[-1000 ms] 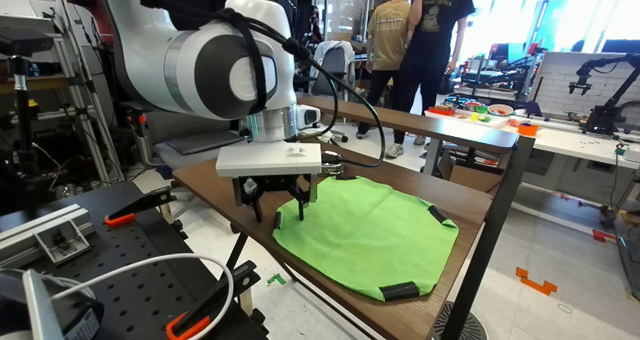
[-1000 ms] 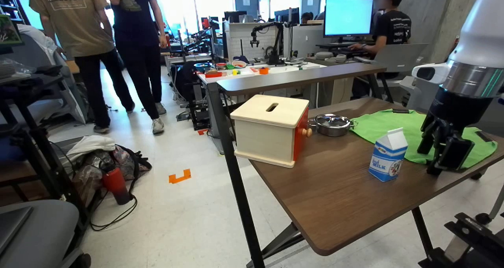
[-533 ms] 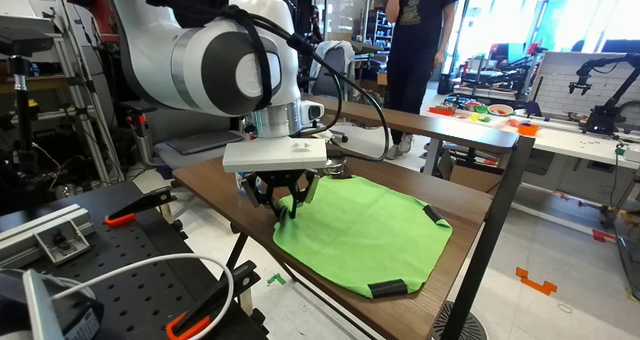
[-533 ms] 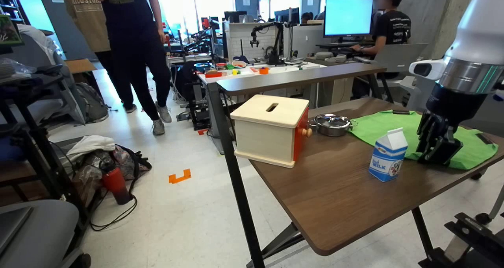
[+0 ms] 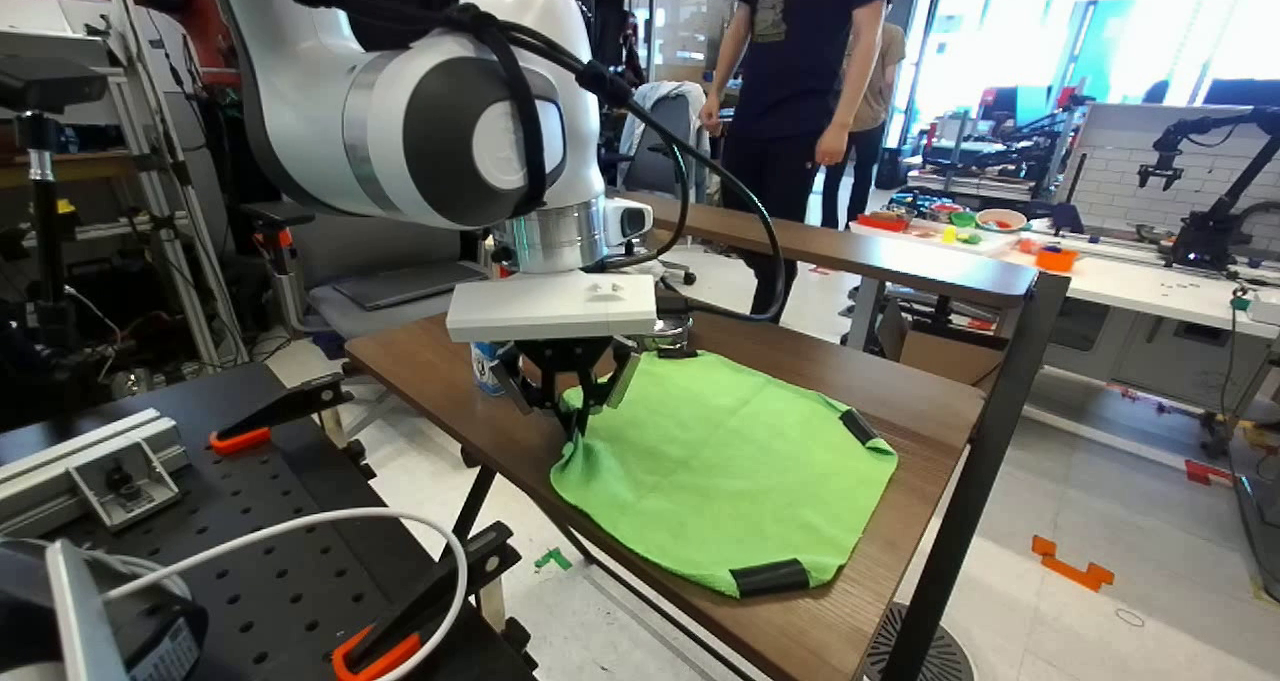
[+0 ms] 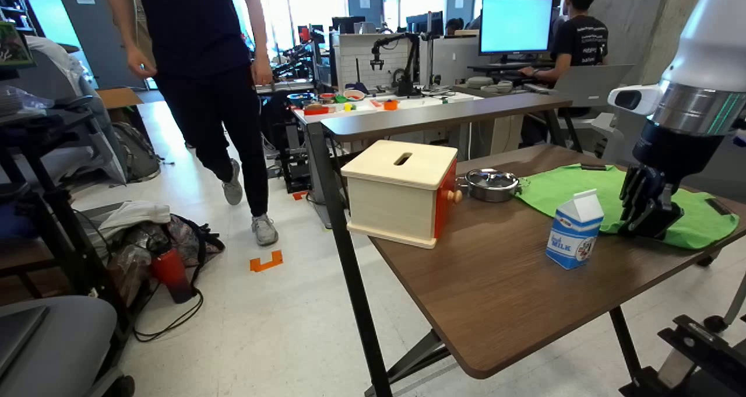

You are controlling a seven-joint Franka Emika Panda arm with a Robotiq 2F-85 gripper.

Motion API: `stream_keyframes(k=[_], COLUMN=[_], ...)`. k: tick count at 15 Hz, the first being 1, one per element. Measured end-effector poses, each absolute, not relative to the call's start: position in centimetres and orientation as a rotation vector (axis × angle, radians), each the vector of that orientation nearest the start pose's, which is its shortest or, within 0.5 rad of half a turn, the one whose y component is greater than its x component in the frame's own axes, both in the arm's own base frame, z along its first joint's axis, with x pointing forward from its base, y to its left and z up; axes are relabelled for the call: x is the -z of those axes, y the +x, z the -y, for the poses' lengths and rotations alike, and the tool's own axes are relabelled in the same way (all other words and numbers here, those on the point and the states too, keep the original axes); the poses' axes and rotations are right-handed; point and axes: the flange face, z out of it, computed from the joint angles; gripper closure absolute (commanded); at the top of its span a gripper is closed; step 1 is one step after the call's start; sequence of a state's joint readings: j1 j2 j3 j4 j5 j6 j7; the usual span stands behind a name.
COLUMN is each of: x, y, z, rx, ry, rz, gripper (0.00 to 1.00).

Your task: Fold the towel into a triangle once from left to right.

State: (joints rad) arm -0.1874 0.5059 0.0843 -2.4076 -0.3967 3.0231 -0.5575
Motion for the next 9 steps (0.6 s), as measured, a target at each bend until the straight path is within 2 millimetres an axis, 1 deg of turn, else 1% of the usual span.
stream_keyframes(k=[3,9], x=[-13.1,-18.9], y=[48.8,49.7], z=[2.5,4.7], rx=[0.173,0.196], ry=[-2.955,-3.027], rz=[1.234,1.026], gripper=[0.97,0.97])
